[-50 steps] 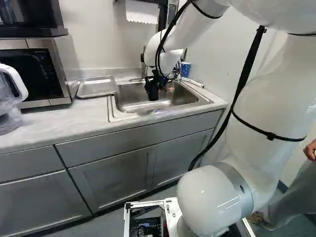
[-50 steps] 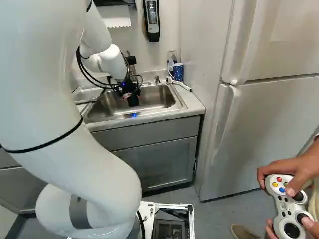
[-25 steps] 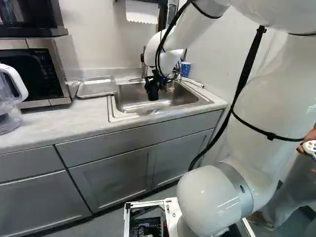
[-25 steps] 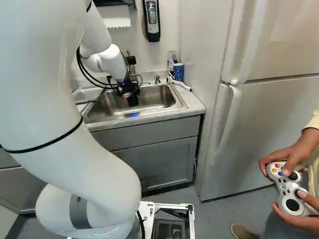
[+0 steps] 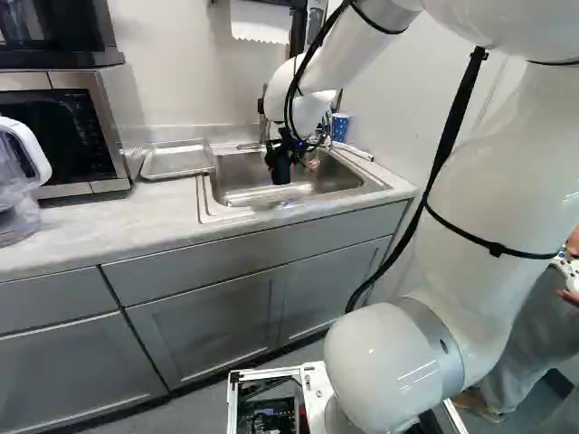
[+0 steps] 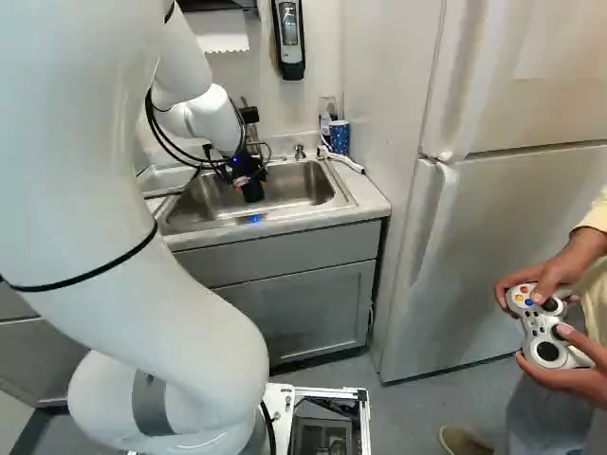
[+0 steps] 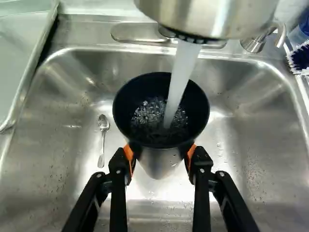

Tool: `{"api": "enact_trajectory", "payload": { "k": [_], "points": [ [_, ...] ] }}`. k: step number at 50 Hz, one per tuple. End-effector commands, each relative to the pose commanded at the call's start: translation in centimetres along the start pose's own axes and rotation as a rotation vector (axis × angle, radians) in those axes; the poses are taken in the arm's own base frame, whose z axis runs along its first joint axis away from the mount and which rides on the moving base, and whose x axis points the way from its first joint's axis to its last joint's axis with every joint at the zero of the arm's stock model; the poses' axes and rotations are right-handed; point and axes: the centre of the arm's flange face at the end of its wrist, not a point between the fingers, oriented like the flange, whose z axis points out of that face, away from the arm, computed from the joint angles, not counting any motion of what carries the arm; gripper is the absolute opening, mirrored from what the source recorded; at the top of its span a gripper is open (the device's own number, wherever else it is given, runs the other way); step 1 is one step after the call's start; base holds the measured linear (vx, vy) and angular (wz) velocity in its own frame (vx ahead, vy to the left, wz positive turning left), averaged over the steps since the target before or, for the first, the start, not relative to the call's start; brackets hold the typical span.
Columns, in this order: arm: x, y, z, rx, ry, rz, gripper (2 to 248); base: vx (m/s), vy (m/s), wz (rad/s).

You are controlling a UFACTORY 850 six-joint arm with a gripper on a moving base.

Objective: Rinse the cup and place it in the tray

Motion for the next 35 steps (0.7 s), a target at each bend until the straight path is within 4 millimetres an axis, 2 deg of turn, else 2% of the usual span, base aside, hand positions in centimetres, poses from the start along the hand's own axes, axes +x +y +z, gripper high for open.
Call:
{"api": "enact_trajectory", "payload": {
  "k": [35],
  "points": [
    [0.0,0.0,0.0,0.0,0.0,0.0,121,0.0,0.0,0.0]
  ]
}}
